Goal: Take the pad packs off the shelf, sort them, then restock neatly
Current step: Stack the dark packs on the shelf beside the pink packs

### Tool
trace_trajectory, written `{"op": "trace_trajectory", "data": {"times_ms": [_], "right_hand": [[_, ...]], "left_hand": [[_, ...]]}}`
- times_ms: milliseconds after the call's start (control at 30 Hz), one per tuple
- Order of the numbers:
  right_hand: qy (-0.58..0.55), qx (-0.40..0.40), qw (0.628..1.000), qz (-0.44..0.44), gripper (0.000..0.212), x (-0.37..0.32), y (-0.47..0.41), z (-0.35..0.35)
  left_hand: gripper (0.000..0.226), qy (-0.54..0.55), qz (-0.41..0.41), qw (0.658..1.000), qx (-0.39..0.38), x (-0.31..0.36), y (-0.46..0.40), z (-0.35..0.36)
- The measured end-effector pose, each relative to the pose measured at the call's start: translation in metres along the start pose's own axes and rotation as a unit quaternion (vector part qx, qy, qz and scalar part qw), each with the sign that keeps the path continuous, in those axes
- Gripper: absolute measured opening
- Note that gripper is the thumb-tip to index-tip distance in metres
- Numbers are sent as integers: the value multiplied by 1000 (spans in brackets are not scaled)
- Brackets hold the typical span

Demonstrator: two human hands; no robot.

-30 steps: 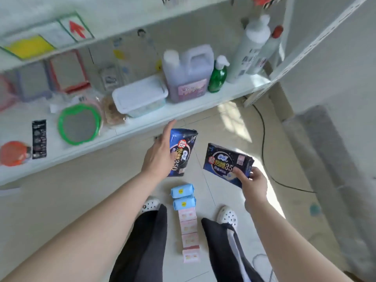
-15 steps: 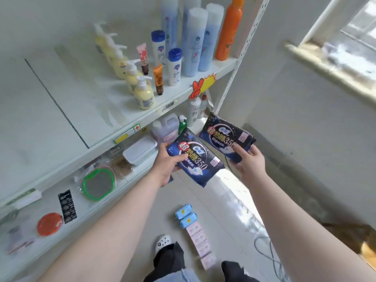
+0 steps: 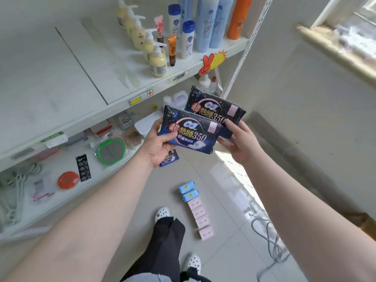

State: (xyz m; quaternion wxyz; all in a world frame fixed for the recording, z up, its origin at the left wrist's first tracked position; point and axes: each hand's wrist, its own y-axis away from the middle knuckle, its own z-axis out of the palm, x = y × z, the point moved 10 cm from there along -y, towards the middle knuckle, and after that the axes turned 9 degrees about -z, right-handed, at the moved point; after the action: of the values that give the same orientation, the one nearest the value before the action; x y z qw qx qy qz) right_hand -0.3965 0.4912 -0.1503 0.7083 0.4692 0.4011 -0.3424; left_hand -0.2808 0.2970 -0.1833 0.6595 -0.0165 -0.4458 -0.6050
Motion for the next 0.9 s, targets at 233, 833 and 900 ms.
{"op": "trace_trajectory", "data": {"times_ms": [233, 833, 900], "right_hand": [[-66, -74, 995, -2, 25, 16, 31, 74], [202, -248, 941, -110, 57, 47, 33, 394], [226, -261, 930, -130, 57, 46, 30, 414]], "left_hand": [[34, 10, 30, 999, -6, 31, 36, -29], [33, -8, 120, 991, 67, 261, 95, -235], [45, -91, 144, 978, 122, 283, 105, -254]]}}
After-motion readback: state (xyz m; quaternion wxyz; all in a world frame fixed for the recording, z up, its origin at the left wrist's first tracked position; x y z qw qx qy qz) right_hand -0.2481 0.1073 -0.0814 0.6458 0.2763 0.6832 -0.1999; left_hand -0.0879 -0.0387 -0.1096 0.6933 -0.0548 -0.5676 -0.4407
